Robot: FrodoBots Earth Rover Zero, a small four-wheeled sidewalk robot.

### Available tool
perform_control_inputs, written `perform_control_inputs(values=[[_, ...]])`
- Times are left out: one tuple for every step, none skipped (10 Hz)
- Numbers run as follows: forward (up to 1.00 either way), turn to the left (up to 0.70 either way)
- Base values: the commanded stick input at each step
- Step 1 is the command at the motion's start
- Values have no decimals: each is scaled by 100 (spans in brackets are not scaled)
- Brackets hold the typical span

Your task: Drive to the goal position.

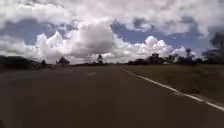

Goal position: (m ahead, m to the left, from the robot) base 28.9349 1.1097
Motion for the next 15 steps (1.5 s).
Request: perform_control_inputs(values=[[100, 0], [100, 0], [100, 0], [100, 0], [100, 0], [100, 0], [100, 0], [100, 0], [100, 0], [100, 0], [100, 0], [100, 0], [100, -28], [100, -29], [100, -12]])
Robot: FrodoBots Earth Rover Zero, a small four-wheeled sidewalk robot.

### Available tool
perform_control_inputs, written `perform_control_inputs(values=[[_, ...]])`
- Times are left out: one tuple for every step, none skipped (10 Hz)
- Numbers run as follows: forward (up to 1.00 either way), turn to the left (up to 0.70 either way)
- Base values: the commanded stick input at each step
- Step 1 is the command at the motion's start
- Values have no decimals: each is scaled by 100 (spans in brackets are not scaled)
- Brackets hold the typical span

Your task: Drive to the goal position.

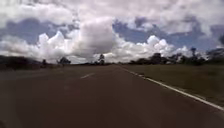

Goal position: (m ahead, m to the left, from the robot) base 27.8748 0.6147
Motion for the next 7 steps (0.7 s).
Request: perform_control_inputs(values=[[100, 0], [100, 0], [100, 0], [100, 0], [100, 0], [100, 0], [100, 0]])
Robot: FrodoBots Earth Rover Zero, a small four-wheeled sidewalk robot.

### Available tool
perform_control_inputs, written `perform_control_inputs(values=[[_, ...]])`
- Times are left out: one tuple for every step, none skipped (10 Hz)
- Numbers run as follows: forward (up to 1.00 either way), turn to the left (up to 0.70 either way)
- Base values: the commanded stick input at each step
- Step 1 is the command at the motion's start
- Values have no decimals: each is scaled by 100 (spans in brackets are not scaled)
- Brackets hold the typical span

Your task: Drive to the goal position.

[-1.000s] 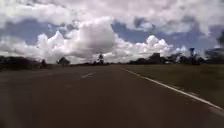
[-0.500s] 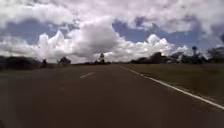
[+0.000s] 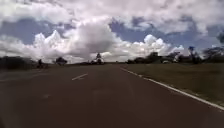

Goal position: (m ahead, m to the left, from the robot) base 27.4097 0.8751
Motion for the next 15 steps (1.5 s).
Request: perform_control_inputs(values=[[100, 0], [100, -11], [100, -23], [100, -12], [100, -5], [100, 0], [100, 0], [100, 0], [100, 0], [100, 0], [100, 0], [100, 0], [100, 0], [100, 0], [100, 0]])
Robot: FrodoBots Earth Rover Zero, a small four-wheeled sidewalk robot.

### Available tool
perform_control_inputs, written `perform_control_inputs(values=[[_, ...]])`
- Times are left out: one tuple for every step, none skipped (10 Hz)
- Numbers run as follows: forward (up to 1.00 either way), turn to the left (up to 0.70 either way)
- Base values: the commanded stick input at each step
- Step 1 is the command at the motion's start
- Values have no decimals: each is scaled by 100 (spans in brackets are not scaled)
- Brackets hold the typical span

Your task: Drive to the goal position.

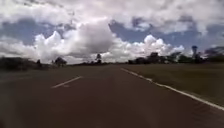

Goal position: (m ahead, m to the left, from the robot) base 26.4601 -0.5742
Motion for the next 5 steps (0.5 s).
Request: perform_control_inputs(values=[[100, 0], [100, 0], [100, 0], [100, 0], [100, 0]])
